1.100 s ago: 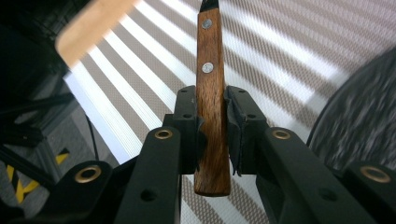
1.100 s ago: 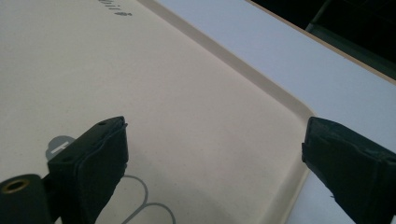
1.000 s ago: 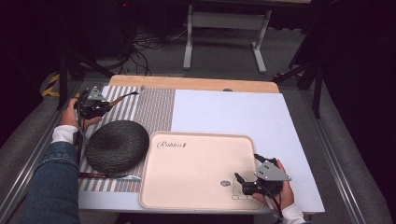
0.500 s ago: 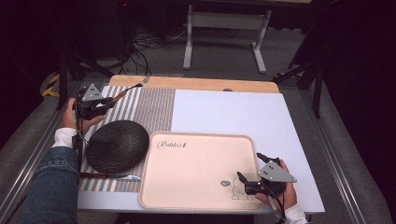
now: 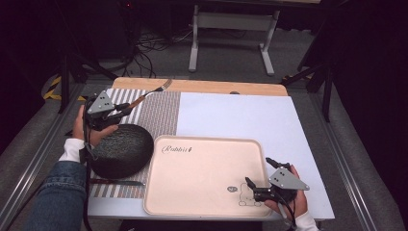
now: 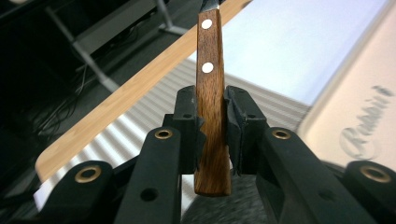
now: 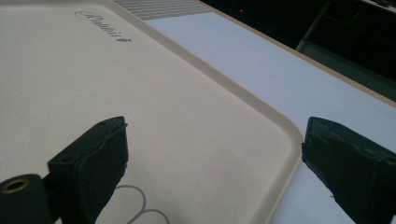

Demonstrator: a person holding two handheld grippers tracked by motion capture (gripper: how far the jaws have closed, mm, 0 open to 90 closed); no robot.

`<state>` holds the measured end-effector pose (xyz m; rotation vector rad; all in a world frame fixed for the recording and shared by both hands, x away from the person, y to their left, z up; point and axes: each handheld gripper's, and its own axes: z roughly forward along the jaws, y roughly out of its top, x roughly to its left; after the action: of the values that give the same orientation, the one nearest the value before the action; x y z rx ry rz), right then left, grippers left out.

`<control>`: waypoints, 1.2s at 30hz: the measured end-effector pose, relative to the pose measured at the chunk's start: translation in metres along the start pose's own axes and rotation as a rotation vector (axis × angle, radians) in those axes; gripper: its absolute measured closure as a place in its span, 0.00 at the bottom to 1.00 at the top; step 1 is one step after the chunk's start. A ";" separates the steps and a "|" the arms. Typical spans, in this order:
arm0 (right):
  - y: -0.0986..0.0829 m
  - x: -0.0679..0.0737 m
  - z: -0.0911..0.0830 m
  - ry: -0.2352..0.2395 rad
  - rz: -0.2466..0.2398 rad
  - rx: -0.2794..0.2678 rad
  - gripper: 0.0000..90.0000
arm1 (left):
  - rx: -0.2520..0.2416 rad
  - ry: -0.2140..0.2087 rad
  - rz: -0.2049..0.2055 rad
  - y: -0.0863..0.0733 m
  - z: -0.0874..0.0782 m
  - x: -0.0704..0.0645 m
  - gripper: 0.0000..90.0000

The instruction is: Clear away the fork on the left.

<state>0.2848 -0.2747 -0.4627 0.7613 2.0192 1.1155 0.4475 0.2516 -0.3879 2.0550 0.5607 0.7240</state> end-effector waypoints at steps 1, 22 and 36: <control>0.000 0.000 0.000 0.000 -0.001 -0.001 0.09 | -0.004 -0.008 0.012 0.002 0.000 -0.005 0.84; 0.001 0.002 0.000 -0.001 -0.006 -0.001 0.09 | -0.054 -0.202 0.143 0.005 0.003 -0.110 0.84; 0.001 0.003 0.000 0.003 -0.014 0.000 0.09 | 0.028 -0.316 0.154 -0.016 0.008 -0.158 0.84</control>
<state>0.2835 -0.2716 -0.4627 0.7448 2.0241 1.1096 0.3362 0.1572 -0.4497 2.2003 0.2358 0.4653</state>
